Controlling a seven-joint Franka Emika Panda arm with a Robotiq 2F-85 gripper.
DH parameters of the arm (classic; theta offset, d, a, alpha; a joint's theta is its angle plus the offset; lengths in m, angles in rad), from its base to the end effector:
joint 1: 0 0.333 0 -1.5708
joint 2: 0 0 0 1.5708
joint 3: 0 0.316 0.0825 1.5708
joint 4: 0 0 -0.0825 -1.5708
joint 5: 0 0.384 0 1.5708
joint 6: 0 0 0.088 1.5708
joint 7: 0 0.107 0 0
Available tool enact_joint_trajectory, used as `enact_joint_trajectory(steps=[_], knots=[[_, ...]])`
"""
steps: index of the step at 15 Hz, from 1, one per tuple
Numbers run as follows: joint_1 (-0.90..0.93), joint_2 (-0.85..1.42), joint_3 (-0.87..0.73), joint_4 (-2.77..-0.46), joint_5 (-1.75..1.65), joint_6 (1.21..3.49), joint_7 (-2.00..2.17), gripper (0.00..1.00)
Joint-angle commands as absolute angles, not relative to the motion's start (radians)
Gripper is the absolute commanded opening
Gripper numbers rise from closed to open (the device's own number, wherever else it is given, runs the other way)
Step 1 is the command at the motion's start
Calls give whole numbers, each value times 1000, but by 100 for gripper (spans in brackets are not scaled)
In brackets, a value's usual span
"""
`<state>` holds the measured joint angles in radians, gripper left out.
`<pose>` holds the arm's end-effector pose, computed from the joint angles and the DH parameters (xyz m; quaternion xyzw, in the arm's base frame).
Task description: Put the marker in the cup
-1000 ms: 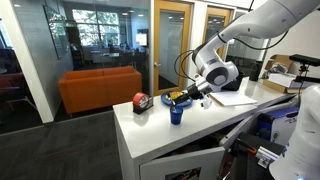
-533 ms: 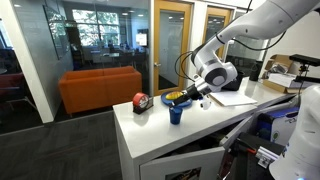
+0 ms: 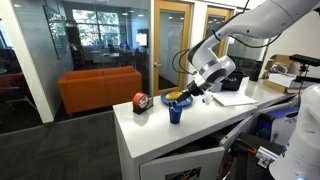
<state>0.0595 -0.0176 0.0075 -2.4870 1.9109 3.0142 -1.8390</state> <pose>0.4381 -0.0402 0.2942 -0.9352 -0.0175 -0.3444 0.0807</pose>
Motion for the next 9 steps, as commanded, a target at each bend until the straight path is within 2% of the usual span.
enact_joint_trajectory(steps=[1, 9], knots=[[64, -9, 11, -2502, 1729, 3090, -1701, 100], [5, 39, -32, -2642, 1134, 3140, -1203, 100]])
